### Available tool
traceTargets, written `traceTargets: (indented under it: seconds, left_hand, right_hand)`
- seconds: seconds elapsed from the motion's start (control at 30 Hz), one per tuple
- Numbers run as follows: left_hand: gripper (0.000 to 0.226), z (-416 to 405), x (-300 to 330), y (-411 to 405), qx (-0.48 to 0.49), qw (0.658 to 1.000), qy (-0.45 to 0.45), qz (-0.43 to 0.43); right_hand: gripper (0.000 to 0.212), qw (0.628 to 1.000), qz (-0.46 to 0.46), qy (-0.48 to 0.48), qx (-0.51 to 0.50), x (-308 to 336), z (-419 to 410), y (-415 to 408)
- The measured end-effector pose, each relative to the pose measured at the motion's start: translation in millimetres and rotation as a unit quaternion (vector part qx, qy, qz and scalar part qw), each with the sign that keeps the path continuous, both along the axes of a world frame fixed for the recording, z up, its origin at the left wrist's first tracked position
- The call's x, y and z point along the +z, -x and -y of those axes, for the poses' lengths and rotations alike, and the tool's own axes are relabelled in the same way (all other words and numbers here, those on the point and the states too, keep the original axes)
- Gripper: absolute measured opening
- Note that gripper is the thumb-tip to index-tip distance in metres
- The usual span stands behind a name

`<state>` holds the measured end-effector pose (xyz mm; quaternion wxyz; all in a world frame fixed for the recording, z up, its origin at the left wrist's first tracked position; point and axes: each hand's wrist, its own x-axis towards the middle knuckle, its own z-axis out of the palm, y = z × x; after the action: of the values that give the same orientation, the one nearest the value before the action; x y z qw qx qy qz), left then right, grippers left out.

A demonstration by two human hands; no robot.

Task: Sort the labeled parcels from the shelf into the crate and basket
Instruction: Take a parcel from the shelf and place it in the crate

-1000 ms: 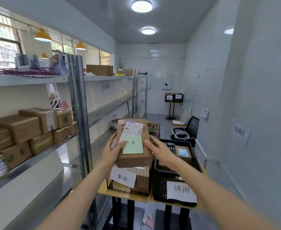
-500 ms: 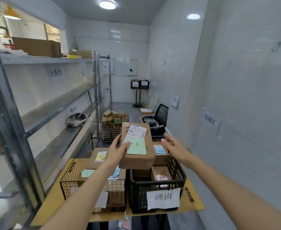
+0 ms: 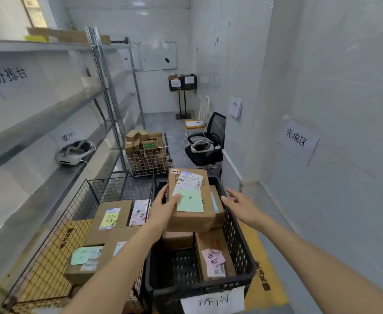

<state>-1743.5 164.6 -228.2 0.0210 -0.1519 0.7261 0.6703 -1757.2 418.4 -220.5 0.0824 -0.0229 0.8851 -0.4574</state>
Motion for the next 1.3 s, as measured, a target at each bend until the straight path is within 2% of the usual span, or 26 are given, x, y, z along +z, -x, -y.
traceTargets:
  seconds: [0.2,0.33,0.43,0.6,0.8,0.9,1.1,1.23,1.3]
  left_hand:
    - [0.060,-7,-33,59,0.026,0.999,0.021,0.026]
    - [0.059,2,-56,81,0.035,0.997,0.046,0.050]
    - [0.059,9,-74,95,0.042,0.995,0.054,0.075]
    - [0.060,21,-104,102,0.038,0.990,0.048,0.130]
    - [0.060,34,-139,76,-0.018,0.966,-0.010,0.257]
    - [0.059,36,-150,69,-0.038,0.956,-0.014,0.289]
    - [0.062,31,-165,54,-0.049,0.946,-0.020,0.319]
    - [0.059,32,-174,48,-0.038,0.946,-0.019,0.322]
    - [0.059,31,-174,44,-0.049,0.942,-0.015,0.333]
  right_hand:
    - [0.059,0.999,0.020,-0.033,0.030,-47,-10,77]
    - [0.075,0.997,0.051,-0.016,0.057,-82,-9,111]
    - [0.067,0.996,0.062,-0.034,0.061,-98,-3,126]
    - [0.061,0.992,0.083,-0.035,0.091,-122,15,136]
    - [0.081,0.974,0.178,0.041,0.132,-162,44,127]
    - [0.073,0.973,0.164,0.067,0.149,-177,55,122]
    - [0.067,0.973,0.084,-0.022,0.215,-196,58,112]
    - [0.077,0.973,0.125,0.037,0.193,-209,56,107]
    - [0.089,0.967,0.157,0.034,0.200,-212,55,108]
